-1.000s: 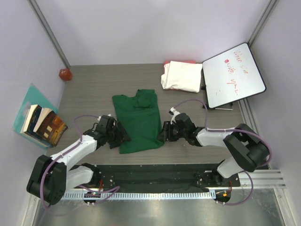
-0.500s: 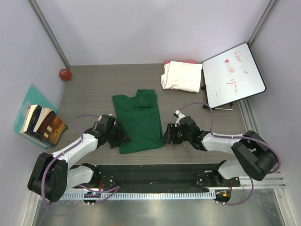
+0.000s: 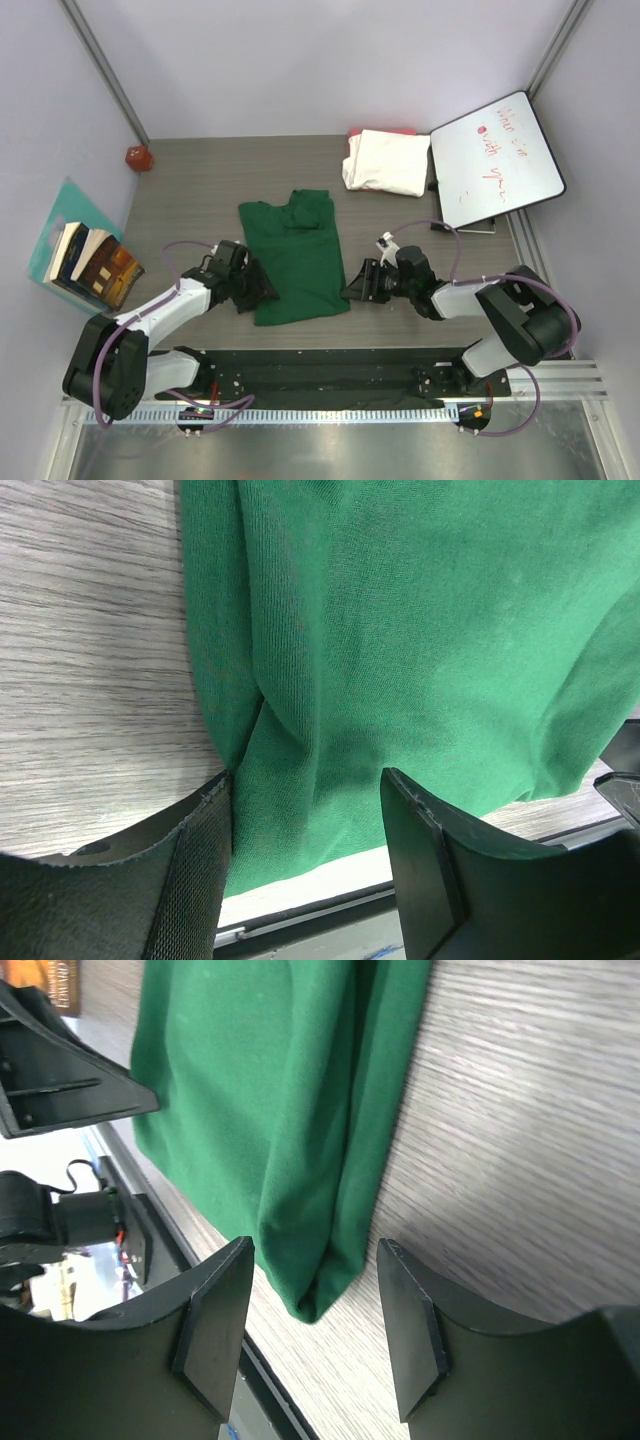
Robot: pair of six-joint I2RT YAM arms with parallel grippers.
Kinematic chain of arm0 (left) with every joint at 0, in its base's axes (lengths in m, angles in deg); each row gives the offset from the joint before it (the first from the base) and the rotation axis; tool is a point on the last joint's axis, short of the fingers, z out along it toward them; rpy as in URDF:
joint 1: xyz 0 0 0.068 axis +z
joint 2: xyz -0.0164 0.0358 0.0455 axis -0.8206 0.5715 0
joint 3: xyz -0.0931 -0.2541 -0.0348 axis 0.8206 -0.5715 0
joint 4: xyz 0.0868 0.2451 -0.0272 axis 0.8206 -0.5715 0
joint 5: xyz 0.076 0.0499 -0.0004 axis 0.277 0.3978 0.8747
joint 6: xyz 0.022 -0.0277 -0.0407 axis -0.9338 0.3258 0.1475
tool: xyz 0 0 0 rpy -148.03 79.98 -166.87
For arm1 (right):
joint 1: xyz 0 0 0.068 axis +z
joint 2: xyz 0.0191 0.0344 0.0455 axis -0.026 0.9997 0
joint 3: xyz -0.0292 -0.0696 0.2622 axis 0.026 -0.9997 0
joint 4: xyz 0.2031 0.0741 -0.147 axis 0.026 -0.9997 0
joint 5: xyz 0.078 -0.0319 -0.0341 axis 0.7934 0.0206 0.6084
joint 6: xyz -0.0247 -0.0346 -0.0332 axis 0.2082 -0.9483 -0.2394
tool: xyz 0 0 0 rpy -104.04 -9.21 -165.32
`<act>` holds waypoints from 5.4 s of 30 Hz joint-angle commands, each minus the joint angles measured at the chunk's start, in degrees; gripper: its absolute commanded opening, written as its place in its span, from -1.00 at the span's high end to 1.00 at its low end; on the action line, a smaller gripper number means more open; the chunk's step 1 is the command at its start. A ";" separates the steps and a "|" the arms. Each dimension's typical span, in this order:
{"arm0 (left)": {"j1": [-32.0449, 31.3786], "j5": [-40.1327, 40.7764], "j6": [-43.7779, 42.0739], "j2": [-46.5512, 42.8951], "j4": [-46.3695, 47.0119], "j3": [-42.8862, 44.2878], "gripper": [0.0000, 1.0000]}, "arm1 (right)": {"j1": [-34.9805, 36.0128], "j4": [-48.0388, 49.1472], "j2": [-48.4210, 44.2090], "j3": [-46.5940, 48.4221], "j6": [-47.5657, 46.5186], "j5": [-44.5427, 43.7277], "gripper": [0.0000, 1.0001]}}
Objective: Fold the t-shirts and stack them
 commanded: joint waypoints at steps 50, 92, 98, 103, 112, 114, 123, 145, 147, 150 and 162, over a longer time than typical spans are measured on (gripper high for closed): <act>-3.43 8.95 -2.82 -0.42 -19.75 9.32 0.99 | 4.37 -19.73 -4.68 13.03 -2.32 -2.45 0.98; 11.16 1.58 -15.56 62.51 -44.82 106.09 0.47 | -5.56 -26.35 23.27 56.20 4.09 -6.32 0.98; 11.16 -4.23 -14.42 65.93 -38.23 107.06 0.40 | -7.49 -17.64 23.96 51.10 11.65 -6.59 0.98; 11.07 -5.64 -13.81 68.49 -35.77 107.59 0.33 | -7.67 -14.20 26.69 49.95 15.33 -6.24 0.98; 11.16 -5.38 -9.85 70.69 -27.95 108.38 0.04 | -10.13 -5.17 30.91 46.80 23.77 -7.02 0.88; 11.33 -5.29 -8.72 71.21 -27.41 109.08 0.03 | -11.09 -2.87 31.17 45.38 26.76 -8.08 0.83; 12.13 -5.90 -4.40 73.58 -23.46 111.27 0.03 | -13.65 7.25 33.81 43.26 36.26 -7.99 0.54; 15.72 -1.87 0.26 76.75 -19.94 111.98 0.03 | -16.28 8.92 36.72 47.23 42.69 -11.15 0.35; 16.34 -1.95 0.61 76.93 -19.77 111.98 0.03 | -16.81 8.66 36.19 46.52 42.24 -11.07 0.35; 17.66 -1.95 0.61 76.84 -19.94 111.72 0.03 | -17.16 6.55 35.22 46.34 41.28 -11.07 0.35; 17.32 4.81 -4.84 49.18 -14.77 79.26 0.15 | -17.43 -11.64 24.33 50.56 25.47 -10.10 0.35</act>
